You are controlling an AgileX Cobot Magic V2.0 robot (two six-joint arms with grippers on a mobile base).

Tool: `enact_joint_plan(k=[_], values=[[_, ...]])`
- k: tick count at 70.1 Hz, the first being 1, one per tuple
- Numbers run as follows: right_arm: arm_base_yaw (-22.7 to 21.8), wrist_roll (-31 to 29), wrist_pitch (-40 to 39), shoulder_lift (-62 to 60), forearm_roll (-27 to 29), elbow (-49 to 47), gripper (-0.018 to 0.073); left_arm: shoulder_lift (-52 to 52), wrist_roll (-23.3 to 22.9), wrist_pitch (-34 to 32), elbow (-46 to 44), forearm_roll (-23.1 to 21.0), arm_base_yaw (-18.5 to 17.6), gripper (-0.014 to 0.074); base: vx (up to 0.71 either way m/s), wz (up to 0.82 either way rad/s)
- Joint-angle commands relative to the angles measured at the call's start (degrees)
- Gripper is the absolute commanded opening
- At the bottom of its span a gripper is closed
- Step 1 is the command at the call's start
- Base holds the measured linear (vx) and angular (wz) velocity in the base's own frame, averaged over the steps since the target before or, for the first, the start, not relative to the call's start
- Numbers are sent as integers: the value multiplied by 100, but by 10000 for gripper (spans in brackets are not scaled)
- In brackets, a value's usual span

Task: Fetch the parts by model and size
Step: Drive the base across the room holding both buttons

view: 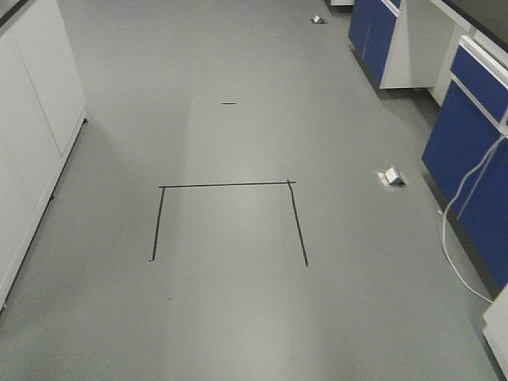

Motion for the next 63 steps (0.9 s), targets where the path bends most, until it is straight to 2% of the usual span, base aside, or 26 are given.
enact_joint_plan(k=[1, 25, 63], values=[[-30, -43, -433, 77, 8, -156, -8, 72, -34, -411, -128, 1, 4, -7, 22, 18], [-30, -43, -433, 77, 8, -156, -8, 72, -34, -405, -128, 1, 4, -7, 30, 9], [-30, -43, -433, 77, 8, -156, -8, 72, -34, -405, -128, 1, 4, -7, 42, -2]])
